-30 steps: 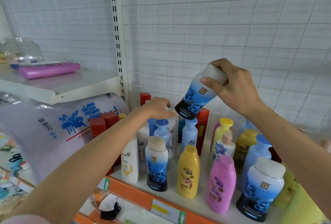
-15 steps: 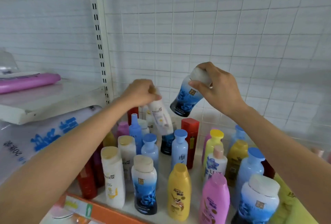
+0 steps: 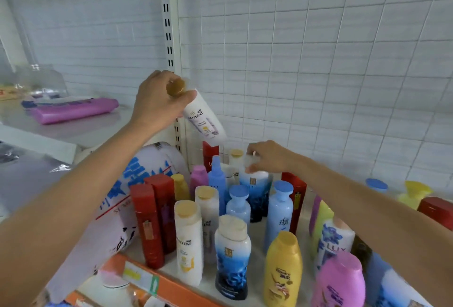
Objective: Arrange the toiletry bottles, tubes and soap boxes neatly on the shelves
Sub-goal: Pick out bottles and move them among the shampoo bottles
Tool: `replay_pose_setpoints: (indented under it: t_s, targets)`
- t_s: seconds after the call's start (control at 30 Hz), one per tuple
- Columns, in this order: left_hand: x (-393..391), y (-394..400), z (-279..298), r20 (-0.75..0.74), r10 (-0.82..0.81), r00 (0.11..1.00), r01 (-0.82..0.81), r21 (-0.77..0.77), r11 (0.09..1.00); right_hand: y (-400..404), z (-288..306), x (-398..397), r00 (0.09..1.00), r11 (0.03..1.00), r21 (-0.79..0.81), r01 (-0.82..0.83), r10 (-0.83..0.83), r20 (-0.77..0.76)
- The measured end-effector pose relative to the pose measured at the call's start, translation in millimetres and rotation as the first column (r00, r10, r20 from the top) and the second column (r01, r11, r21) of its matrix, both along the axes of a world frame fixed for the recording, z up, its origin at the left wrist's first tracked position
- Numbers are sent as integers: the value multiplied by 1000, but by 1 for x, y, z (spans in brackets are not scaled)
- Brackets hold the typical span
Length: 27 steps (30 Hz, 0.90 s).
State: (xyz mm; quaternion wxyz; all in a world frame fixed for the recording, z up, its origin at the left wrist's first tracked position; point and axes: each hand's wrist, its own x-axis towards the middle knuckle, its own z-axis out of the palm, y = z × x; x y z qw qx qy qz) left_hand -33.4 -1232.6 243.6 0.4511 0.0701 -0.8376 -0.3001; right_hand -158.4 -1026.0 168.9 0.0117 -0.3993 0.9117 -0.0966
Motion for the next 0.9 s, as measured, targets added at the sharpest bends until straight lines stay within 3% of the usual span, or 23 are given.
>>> replay_pose_setpoints:
  t_s: [0.23, 0.73, 0.8, 0.9]
  targets:
    - [10, -14, -1, -107, -125, 986, 148, 253, 956, -17, -24, -5, 998, 989, 149, 17, -27, 64]
    - [3, -13, -3, -96, -230, 968, 249, 301, 921, -12, -28, -7, 993, 984, 171, 40, -59, 104]
    - [4, -11, -2, -92, -231, 969, 248, 278, 928, -7, -5, -2, 997, 996, 75, 45, -50, 60]
    - [0, -4, -1, -89, -246, 965, 260, 223, 940, -5, 40, 13, 1000, 962, -272, -20, 15, -20]
